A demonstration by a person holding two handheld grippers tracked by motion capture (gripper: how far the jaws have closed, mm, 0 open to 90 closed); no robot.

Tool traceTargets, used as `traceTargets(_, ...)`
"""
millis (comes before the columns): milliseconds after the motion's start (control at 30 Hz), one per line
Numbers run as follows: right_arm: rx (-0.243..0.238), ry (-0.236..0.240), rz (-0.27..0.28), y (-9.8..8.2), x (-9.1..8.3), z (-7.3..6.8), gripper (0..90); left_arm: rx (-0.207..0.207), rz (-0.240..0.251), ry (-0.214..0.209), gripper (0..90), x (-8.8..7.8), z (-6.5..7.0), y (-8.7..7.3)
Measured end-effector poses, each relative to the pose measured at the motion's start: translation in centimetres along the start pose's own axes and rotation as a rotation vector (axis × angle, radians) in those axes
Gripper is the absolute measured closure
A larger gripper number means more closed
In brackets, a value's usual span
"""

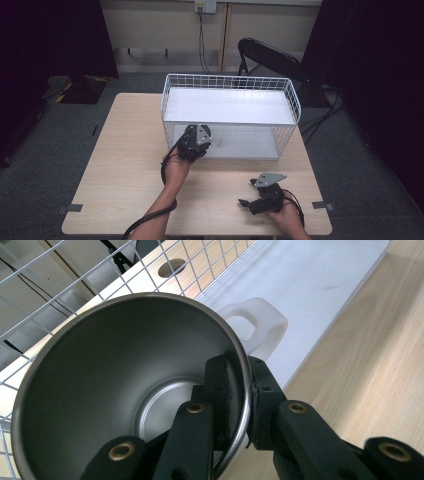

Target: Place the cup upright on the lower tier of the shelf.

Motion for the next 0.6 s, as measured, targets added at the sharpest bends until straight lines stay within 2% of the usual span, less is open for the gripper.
traceTargets(600,-0.002,0.003,-0.001,-0.05,-0.07,-0.04,13.0,-0.006,0.001,0.007,82.3,0.51,-0.15,0.06)
Point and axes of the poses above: each handheld gripper's, and its own axes: x roughly forward along the jaws, y roughly out of its top, z roughly to its right, the point moved 10 cm from there along x, roughly forward along the jaws, and after that the axes turned 4 degrees about z, right-handed, at the moved point
